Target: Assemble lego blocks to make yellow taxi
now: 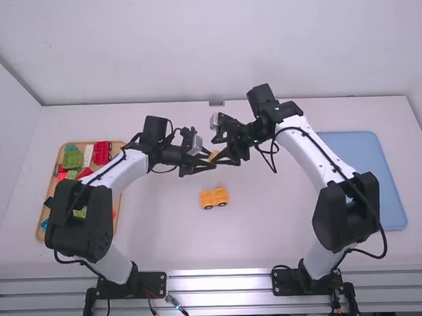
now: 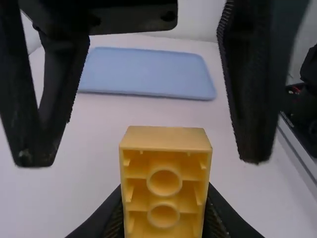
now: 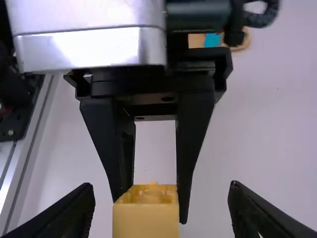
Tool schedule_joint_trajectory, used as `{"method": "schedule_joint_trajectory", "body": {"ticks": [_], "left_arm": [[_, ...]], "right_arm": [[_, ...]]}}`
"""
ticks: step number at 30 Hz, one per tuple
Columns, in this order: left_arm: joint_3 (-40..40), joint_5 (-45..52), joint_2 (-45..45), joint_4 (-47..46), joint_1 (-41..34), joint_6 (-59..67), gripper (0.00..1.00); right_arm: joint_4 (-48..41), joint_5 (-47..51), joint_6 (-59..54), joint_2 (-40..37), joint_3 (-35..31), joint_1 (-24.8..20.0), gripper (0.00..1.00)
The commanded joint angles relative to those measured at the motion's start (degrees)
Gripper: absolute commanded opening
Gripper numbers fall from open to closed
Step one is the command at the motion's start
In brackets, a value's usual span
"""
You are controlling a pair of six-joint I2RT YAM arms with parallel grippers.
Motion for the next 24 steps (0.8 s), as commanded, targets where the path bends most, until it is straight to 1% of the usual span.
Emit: {"method": "schedule_joint_trajectory", "body": {"ticks": [1,3,5,6,8,10,12,13,14,16,17,20,24], "left_arm": [[-0.5,2.8,0.3,2.7,-0.2,-4.5,0.22],[-0.5,2.9,0.3,5.2,-0.2,-6.9,0.21],[-0.5,2.9,0.3,9.7,-0.2,-10.6,0.2],[-0.5,2.9,0.3,10.0,-0.2,-10.8,0.2],[-0.5,2.9,0.3,14.7,-0.2,-14.4,0.18],[-0.5,2.8,0.3,17.5,-0.3,-16.8,0.18],[-0.5,2.8,0.3,22.1,-0.2,-21.7,0.18],[-0.5,2.9,0.3,25.2,-0.3,-25.4,0.18],[-0.5,2.9,0.3,26.0,-0.3,-26.4,0.18],[-0.5,2.9,0.3,30.2,-0.3,-31.3,0.17],[-0.5,2.9,0.3,30.2,-0.3,-31.3,0.17],[-0.5,2.9,0.3,32.4,-0.3,-31.7,0.17],[-0.5,2.4,0.3,34.9,-0.3,-35.6,0.15]], "right_arm": [[-0.1,-6.8,-1.3,0.0,1.4,-2.0,0.7],[0.0,-9.4,-3.1,0.0,0.9,-3.0,0.7],[0.0,-15.0,-7.8,0.0,-0.3,-4.7,0.7],[0.0,-15.3,-8.1,0.0,-0.4,-4.9,0.7],[0.2,-20.8,-11.4,0.0,-2.1,-6.7,0.71],[1.4,-22.8,-11.8,0.0,-2.9,-7.5,0.71],[4.1,-25.0,-11.1,0.0,-4.3,-8.3,0.71],[6.9,-26.1,-9.6,0.0,-5.2,-8.5,0.71],[7.7,-26.3,-9.0,0.0,-5.5,-8.5,0.71],[14.8,-27.2,-3.3,0.0,-7.0,-8.5,0.7],[14.8,-27.2,-3.3,0.0,-7.0,-8.5,0.7],[23.5,-27.8,5.8,0.0,-7.8,-8.4,0.67],[28.9,-28.7,11.1,0.0,-7.9,-8.4,0.65]]}}
